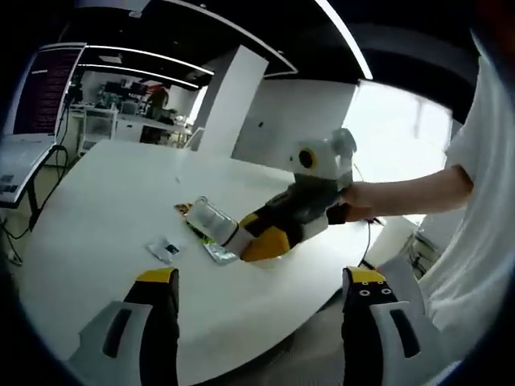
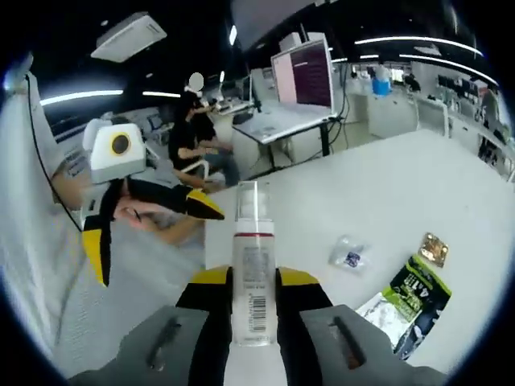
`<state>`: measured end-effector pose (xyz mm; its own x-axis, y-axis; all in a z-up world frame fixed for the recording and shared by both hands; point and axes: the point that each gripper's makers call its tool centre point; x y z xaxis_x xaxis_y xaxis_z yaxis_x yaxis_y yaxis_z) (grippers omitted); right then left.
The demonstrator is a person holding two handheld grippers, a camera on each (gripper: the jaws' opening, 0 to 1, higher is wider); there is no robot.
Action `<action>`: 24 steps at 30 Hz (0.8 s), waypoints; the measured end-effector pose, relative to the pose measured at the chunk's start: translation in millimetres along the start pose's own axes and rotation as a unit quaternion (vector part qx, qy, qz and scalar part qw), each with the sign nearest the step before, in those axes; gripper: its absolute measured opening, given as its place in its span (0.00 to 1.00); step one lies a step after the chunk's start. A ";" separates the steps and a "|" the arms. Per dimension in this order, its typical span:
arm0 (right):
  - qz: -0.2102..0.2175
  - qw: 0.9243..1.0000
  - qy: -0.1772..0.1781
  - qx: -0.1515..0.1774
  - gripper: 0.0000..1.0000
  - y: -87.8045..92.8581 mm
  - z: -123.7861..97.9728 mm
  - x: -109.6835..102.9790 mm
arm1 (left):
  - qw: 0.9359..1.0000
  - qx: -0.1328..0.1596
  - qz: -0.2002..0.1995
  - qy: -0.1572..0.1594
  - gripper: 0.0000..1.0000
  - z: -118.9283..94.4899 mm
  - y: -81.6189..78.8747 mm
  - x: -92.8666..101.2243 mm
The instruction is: Arrange the skincare products in the storage area until every visible bottle or jar stands upright without overlapping.
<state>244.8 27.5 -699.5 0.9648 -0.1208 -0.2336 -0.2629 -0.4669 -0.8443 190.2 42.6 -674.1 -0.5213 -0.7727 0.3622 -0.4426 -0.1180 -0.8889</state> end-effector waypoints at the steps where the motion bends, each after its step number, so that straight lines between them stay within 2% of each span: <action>1: 0.002 1.000 0.001 0.003 0.19 -0.7 -1.5 -1.5 | 1.000 0.000 0.001 0.004 0.75 0.0 -0.3 1.2; 9: 0.042 0.997 0.033 0.063 0.19 -5.8 -30.1 -15.6 | 0.999 -0.003 0.001 0.032 0.75 0.5 0.4 10.2; 15: 0.075 0.990 0.043 0.110 0.19 -4.2 -48.6 -28.8 | 0.998 -0.015 0.018 0.058 0.74 2.3 2.5 18.5; 18: 0.089 0.986 0.047 0.133 0.19 -2.6 -57.1 -34.7 | 0.997 -0.014 0.014 0.076 0.73 2.9 -0.2 25.8; 22: 0.097 0.982 0.052 0.152 0.19 1.1 -67.5 -44.1 | 0.995 -0.007 0.001 0.096 0.68 0.0 -5.9 29.4; 24: 0.096 0.981 0.052 0.158 0.19 3.6 -72.8 -49.8 | 0.995 -0.011 0.017 0.103 0.63 -0.7 -6.9 31.7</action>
Point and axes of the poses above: the point that each gripper's makers call its tool centre point, and the gripper's own axes: z roughly forward along the fingers, x roughly to its right, y roughly out of its underside
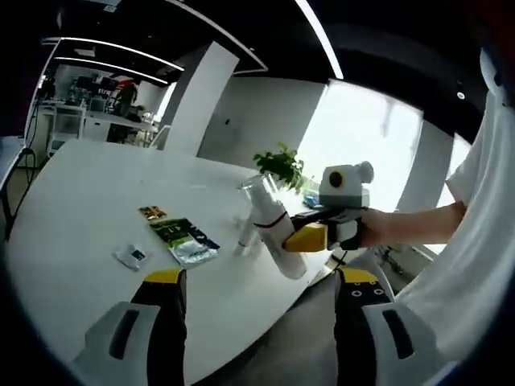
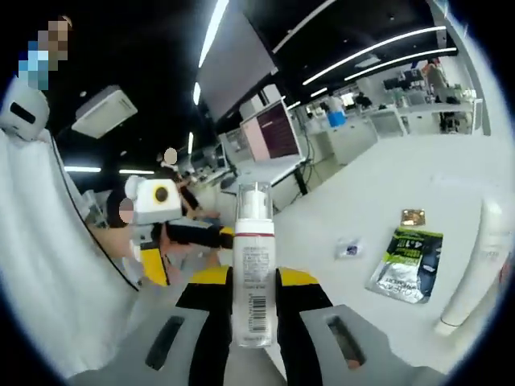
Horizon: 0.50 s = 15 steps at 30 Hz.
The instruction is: Arrange the skincare products in the storage area until every visible bottle or jar stands upright without overlapping.
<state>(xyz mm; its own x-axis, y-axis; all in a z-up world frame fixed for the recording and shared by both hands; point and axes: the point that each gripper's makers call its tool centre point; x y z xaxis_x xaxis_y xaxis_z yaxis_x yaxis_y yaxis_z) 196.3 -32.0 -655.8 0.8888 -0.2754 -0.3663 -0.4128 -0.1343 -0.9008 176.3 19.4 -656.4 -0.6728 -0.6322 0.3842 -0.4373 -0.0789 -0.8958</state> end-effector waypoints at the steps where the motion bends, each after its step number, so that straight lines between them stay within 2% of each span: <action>1: -0.001 1.000 0.001 0.002 0.19 0.4 -2.2 -1.8 | 1.000 -0.004 0.008 0.003 0.62 0.1 -0.5 0.7; 5: -0.005 1.000 0.004 0.008 0.19 2.2 -11.4 -10.8 | 1.000 -0.001 0.011 0.025 0.58 2.5 -14.5 7.1; 8: -0.007 1.000 -0.002 0.012 0.20 2.8 -17.9 -15.3 | 0.997 -0.003 0.028 0.069 0.54 6.7 -26.3 25.9; 11: -0.011 1.000 -0.017 0.010 0.20 4.7 -24.2 -21.5 | 0.995 -0.013 0.043 0.093 0.50 12.3 -32.4 41.2; 15: -0.015 0.999 -0.044 0.002 0.20 8.1 -31.8 -28.7 | 0.993 -0.015 0.046 0.103 0.45 20.1 -40.3 52.3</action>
Point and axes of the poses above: the point that each gripper's makers call its tool centre point, and the gripper's own axes: z roughly forward along the fingers, x roughly to its right, y roughly out of its underside
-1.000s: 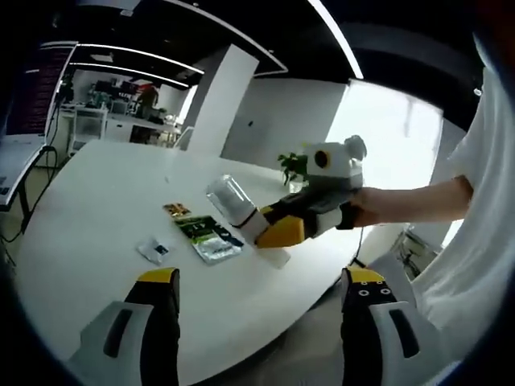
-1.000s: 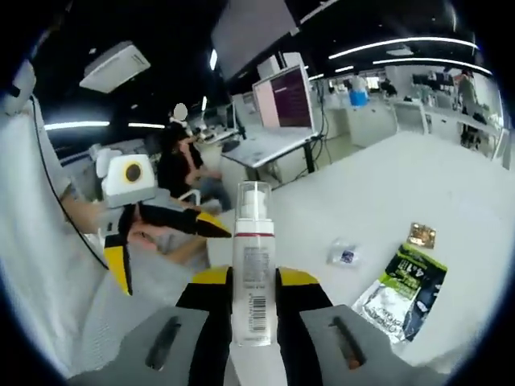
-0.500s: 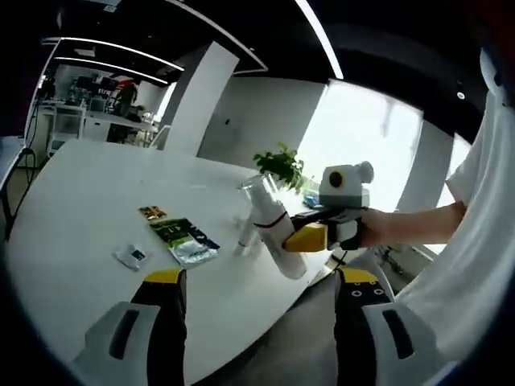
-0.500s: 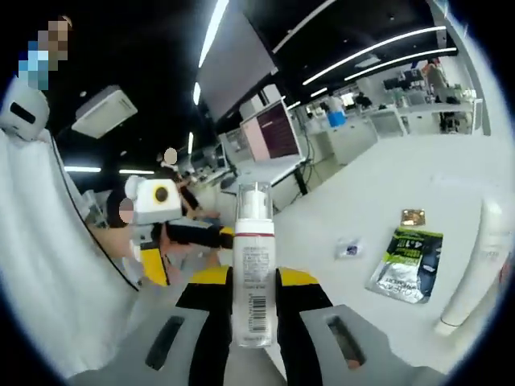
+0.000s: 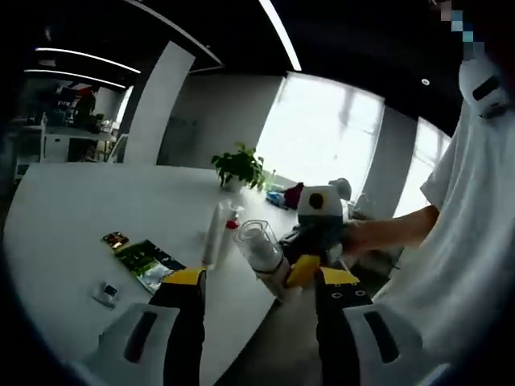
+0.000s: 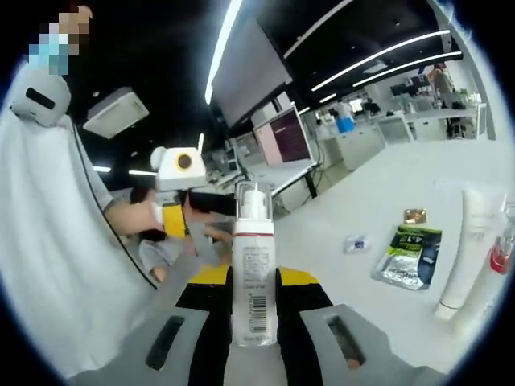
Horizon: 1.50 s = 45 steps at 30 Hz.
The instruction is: Arrange the skincare products in the storage area until every visible bottle or jar stands upright without overlapping.
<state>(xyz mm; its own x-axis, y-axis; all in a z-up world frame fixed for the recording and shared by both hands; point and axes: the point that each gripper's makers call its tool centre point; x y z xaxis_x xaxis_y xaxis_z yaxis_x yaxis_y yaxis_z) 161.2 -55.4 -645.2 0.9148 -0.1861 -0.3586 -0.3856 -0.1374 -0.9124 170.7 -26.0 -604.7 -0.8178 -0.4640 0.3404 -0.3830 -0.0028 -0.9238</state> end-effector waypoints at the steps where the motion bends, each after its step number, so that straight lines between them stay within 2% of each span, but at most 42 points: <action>1: -0.001 1.000 -0.004 -0.001 0.20 0.3 -1.4 -0.5 | 1.000 -0.001 0.003 0.002 0.42 1.9 -1.6 1.4; 3: -0.001 1.000 -0.026 -0.001 0.20 0.3 -4.4 -5.2 | 1.000 -0.004 0.009 0.005 0.38 6.1 -5.3 4.9; 7: -0.004 0.999 -0.053 -0.006 0.20 2.6 -7.2 -10.3 | 0.999 -0.032 0.028 0.010 0.31 11.6 -0.7 5.2; 12: -0.003 0.995 -0.095 -0.008 0.20 3.4 -11.4 -18.2 | 0.999 -0.029 0.039 0.025 0.26 19.0 -10.6 17.6; 14: -0.002 0.994 -0.113 -0.005 0.20 2.5 -13.4 -21.0 | 0.997 -0.039 0.050 0.036 0.23 23.2 -11.0 23.2; 17: -0.003 0.993 -0.122 -0.005 0.20 2.7 -16.1 -19.8 | 0.996 -0.055 0.066 0.040 0.24 28.8 -9.5 27.1; 20: -0.005 0.992 -0.126 -0.007 0.20 4.6 -20.4 -18.4 | 0.995 -0.053 0.067 0.043 0.23 33.5 -14.5 30.3; 23: -0.007 0.992 -0.123 -0.005 0.20 3.6 -22.9 -16.4 | 0.995 -0.068 0.064 0.036 0.23 39.3 -16.1 32.3; 25: -0.015 0.994 -0.110 -0.011 0.21 5.1 -24.2 -11.3 | 0.992 -0.086 0.091 0.027 0.23 44.7 -16.0 34.5; 27: -0.028 0.996 -0.081 -0.031 0.23 9.5 -26.0 -2.2 | 0.990 -0.094 0.097 0.029 0.21 51.2 -17.8 39.0; 28: -0.025 0.997 -0.070 -0.032 0.23 9.3 -26.2 1.0 | 0.988 -0.104 0.113 0.025 0.21 54.8 -17.4 37.8; 32: -0.063 0.996 -0.024 -0.059 0.24 14.4 -32.1 12.4 | 0.975 -0.144 0.170 0.014 0.21 72.0 -11.7 38.4; 34: -0.072 0.996 -0.008 -0.058 0.25 12.8 -36.6 15.1 | 0.966 -0.164 0.198 0.018 0.21 83.2 -7.0 40.7; 37: -0.101 0.992 0.018 -0.078 0.24 17.4 -45.6 23.0 | 0.957 -0.189 0.220 0.030 0.21 97.3 2.0 41.8; 40: -0.137 0.983 0.042 -0.117 0.22 29.5 -55.2 33.3 | 0.952 -0.200 0.228 0.045 0.21 111.7 8.5 43.7; 45: -0.148 0.980 0.054 -0.125 0.22 40.8 -63.6 44.4 | 0.946 -0.216 0.235 0.059 0.21 132.9 16.2 41.9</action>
Point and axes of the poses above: the point that each gripper's makers call its tool centre point, and the gripper's own axes: z roughly forward along the fingers, x roughly to its right, y roughly out of its underside
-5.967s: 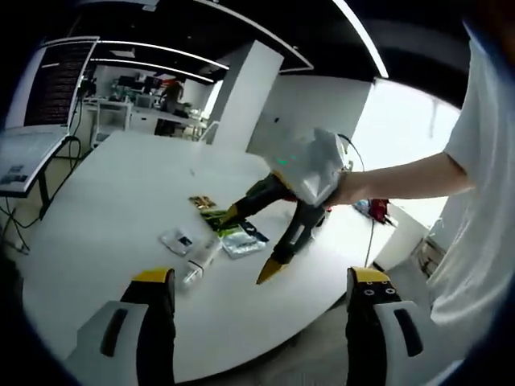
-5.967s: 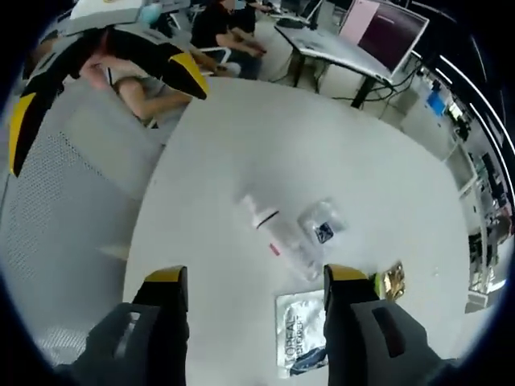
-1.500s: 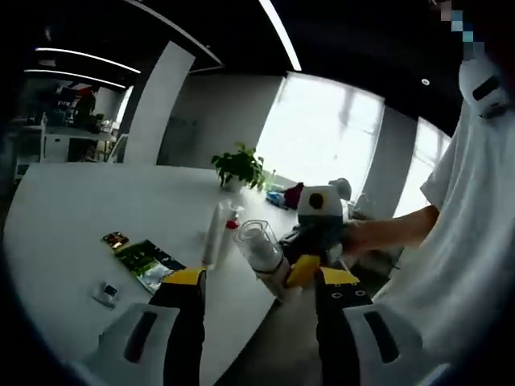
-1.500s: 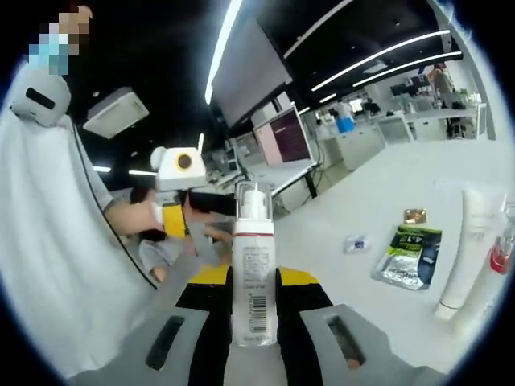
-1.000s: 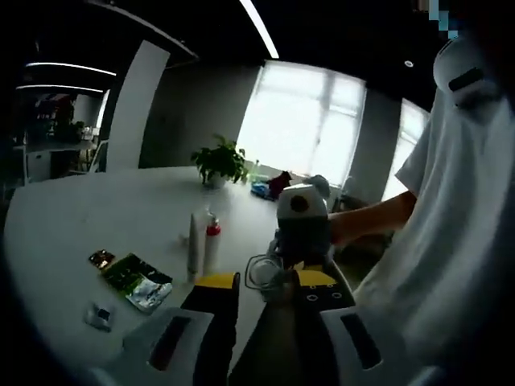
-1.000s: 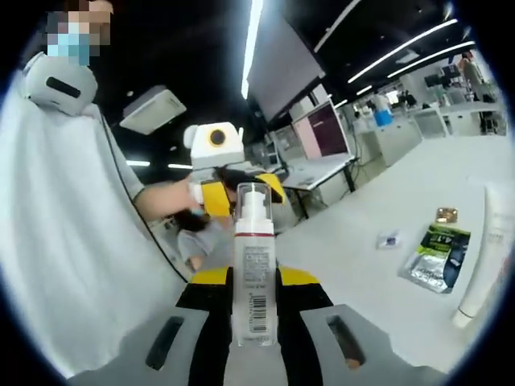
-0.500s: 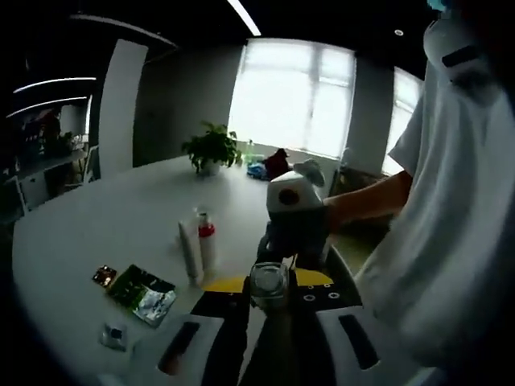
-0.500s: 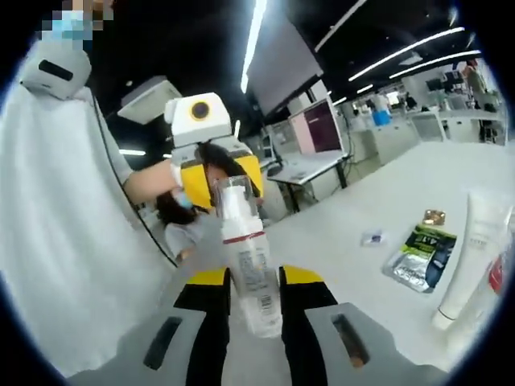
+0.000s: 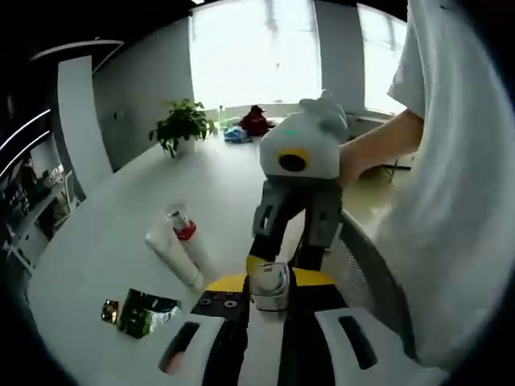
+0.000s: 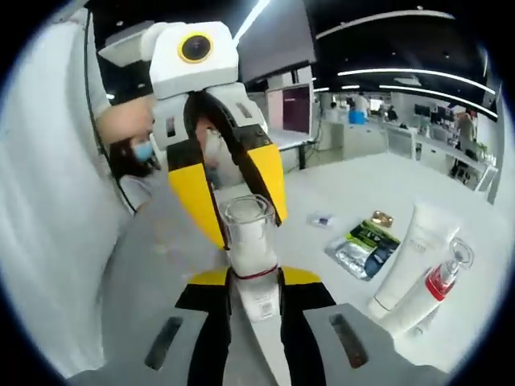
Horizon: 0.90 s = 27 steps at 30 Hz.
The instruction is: Arrange the skincare products in the storage area until every visible bottle or jar stands upright without overlapping.
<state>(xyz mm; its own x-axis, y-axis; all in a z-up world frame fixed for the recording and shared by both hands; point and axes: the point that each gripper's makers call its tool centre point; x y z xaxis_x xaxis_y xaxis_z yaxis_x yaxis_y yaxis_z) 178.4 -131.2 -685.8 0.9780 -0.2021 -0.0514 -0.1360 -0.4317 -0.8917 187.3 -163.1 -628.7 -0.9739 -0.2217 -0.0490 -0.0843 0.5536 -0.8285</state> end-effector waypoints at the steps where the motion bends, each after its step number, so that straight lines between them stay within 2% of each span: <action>1: -0.004 1.000 0.003 0.000 0.21 3.8 -0.9 3.3 | 1.000 -0.004 0.003 0.003 0.21 4.8 1.1 -1.3; 8: 0.006 1.000 0.005 -0.014 0.20 28.2 -2.2 19.7 | 1.000 -0.015 -0.008 0.019 0.21 28.8 11.5 -9.6; 13: 0.013 1.000 0.003 -0.028 0.20 45.1 -1.0 31.4 | 0.999 -0.018 -0.039 0.016 0.21 47.7 23.4 -18.6; 17: 0.018 0.999 -0.001 -0.040 0.20 58.0 2.8 40.0 | 0.998 -0.026 -0.046 0.017 0.21 59.4 30.8 -23.5; 27: 0.020 0.998 0.000 -0.056 0.20 70.6 9.8 55.5 | 0.998 -0.038 -0.053 0.016 0.21 70.9 39.7 -34.5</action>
<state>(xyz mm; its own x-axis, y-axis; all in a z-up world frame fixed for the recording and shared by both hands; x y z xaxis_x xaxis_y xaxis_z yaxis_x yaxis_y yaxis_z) 224.6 -164.3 -756.0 0.9712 -0.2221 -0.0857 -0.1922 -0.5186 -0.8331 232.4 -190.4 -699.5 -0.9649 -0.2567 0.0553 -0.2013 0.5874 -0.7839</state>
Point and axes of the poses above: the point that each gripper's makers call its tool centre point, and the gripper's own axes: z roughly forward along the fingers, x roughly to its right, y roughly out of its underside
